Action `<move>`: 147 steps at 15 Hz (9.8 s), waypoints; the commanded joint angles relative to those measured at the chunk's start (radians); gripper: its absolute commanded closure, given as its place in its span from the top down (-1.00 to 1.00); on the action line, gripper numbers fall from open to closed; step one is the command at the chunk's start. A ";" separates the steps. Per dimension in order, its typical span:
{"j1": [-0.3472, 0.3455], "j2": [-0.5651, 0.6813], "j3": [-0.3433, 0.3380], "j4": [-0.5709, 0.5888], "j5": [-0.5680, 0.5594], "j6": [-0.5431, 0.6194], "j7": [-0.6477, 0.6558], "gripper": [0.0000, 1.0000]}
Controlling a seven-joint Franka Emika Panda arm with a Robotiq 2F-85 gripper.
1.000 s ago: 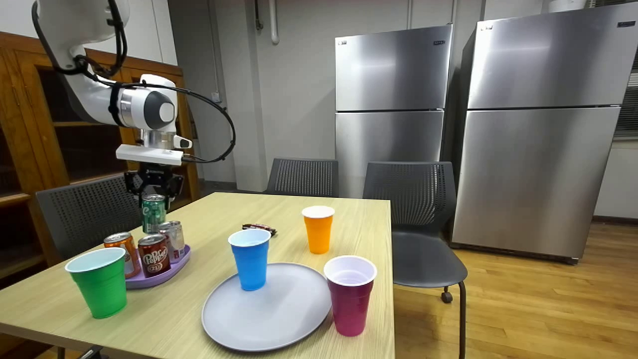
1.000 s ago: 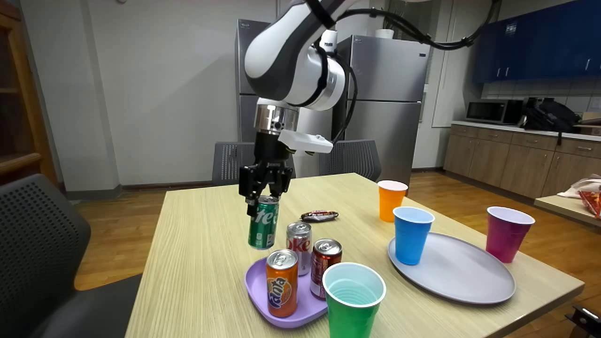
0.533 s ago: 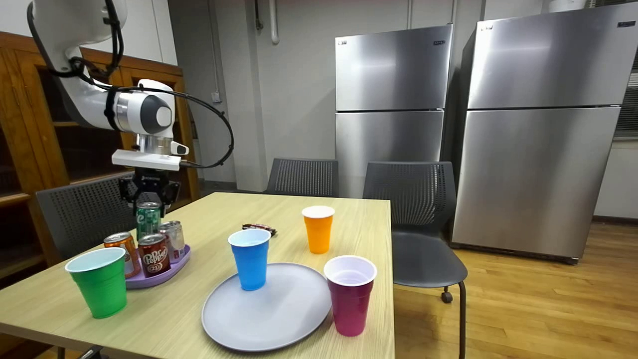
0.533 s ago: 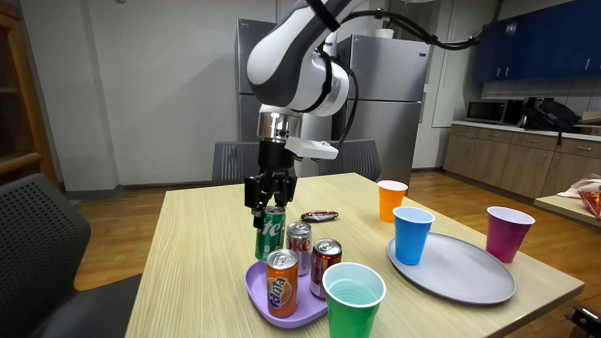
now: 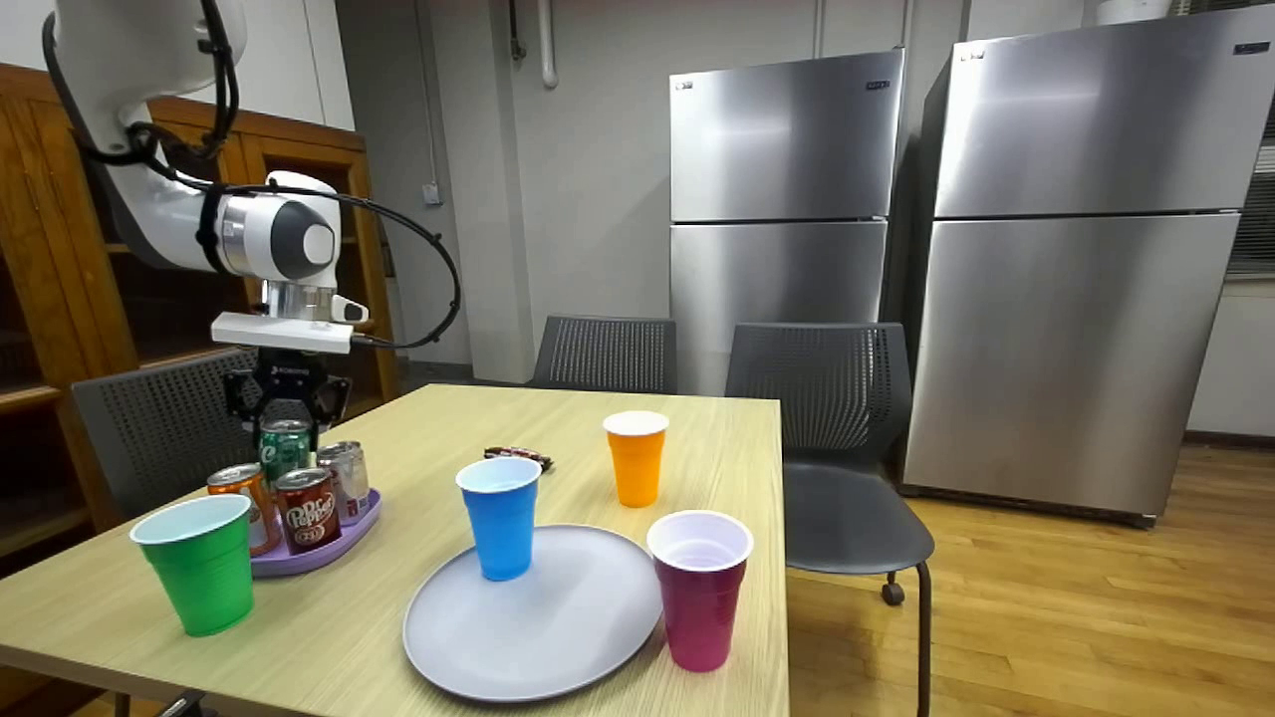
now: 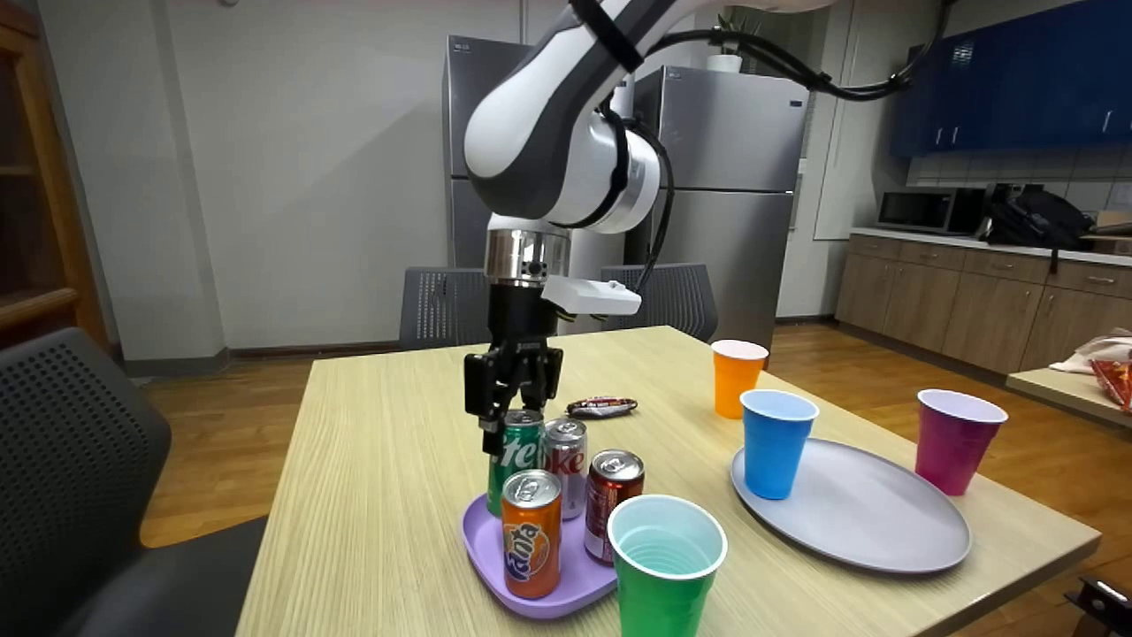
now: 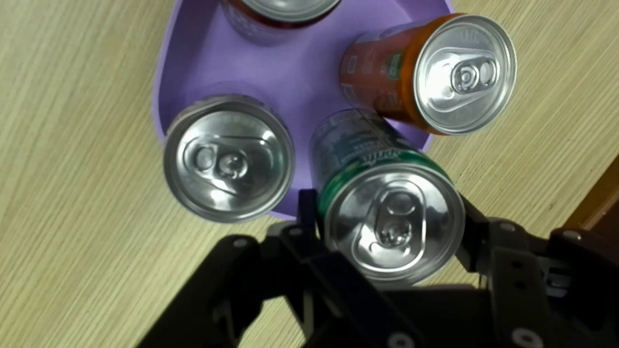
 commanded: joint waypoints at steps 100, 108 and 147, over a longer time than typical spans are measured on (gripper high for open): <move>-0.001 -0.652 -0.048 -0.623 -0.096 -0.097 0.408 1.00; 0.003 -0.609 -0.036 -0.632 -0.108 -0.070 0.448 1.00; 0.027 -0.504 -0.026 -0.636 -0.125 0.085 0.517 1.00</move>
